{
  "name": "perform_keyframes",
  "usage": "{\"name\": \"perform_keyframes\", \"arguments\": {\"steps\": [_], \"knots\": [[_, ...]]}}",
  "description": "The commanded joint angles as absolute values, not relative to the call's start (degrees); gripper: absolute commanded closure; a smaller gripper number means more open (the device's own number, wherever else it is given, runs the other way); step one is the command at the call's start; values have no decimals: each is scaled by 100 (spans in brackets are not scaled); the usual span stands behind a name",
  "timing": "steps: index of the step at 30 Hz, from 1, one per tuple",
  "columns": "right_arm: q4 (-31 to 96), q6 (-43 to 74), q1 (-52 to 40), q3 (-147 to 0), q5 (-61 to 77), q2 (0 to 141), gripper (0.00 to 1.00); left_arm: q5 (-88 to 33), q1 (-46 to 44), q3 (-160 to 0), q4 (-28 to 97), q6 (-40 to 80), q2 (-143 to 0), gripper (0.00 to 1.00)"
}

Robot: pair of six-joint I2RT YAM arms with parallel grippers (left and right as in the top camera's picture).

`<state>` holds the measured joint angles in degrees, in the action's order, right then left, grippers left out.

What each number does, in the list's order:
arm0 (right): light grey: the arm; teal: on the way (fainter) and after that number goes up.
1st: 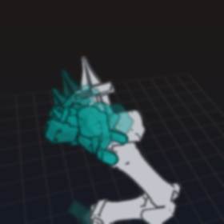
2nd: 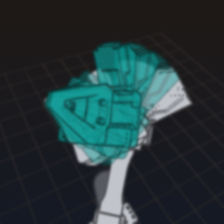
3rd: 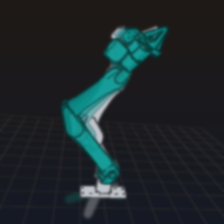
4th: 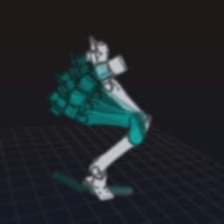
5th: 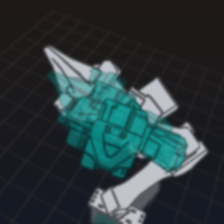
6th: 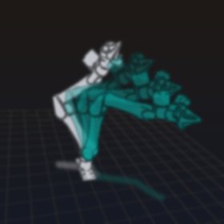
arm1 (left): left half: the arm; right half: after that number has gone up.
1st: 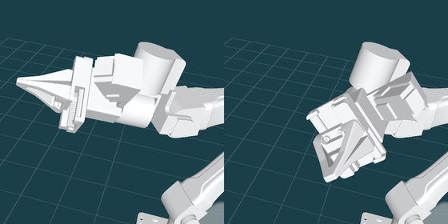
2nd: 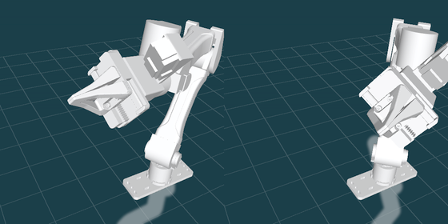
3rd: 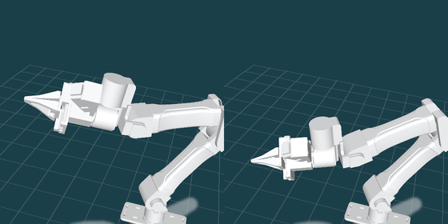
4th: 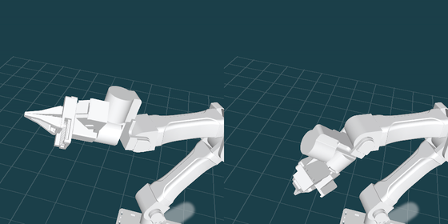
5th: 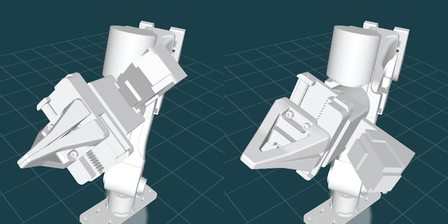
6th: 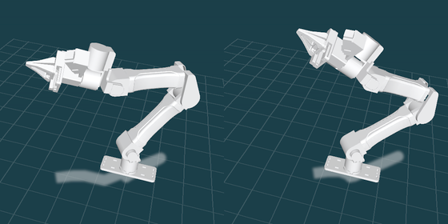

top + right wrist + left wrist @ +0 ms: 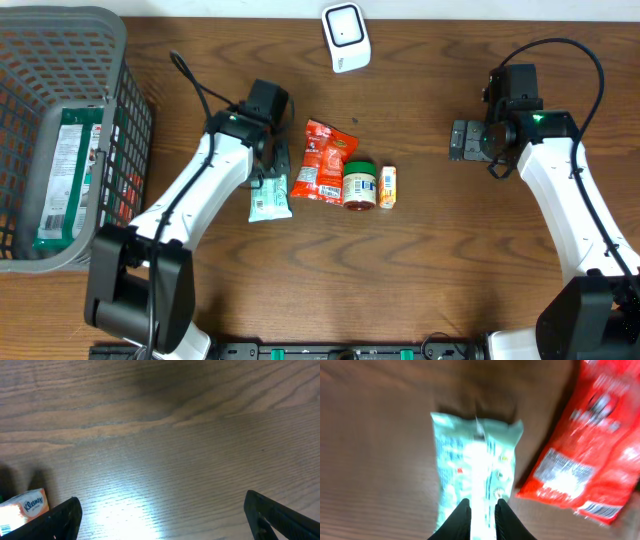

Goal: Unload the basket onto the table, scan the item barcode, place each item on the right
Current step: 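Carry the wipes pack with the left gripper and set it below the red bag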

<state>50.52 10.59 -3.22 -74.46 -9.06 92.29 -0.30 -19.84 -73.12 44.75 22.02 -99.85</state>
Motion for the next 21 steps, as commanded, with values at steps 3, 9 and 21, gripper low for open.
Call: {"name": "perform_keyframes", "arguments": {"steps": [3,9,21], "knots": [[5057,1002,-309,-7505,-1002,9172,1,-519,-2023,-6635,4383,2152,-10294,81],[5057,1002,-307,-7505,-1002,9172,1,-541,-2032,-6075,3839,1979,-10298,92],[5057,1002,-307,-7505,-1000,9172,1,-248,-1920,-6490,3785,1844,-9603,54]]}}
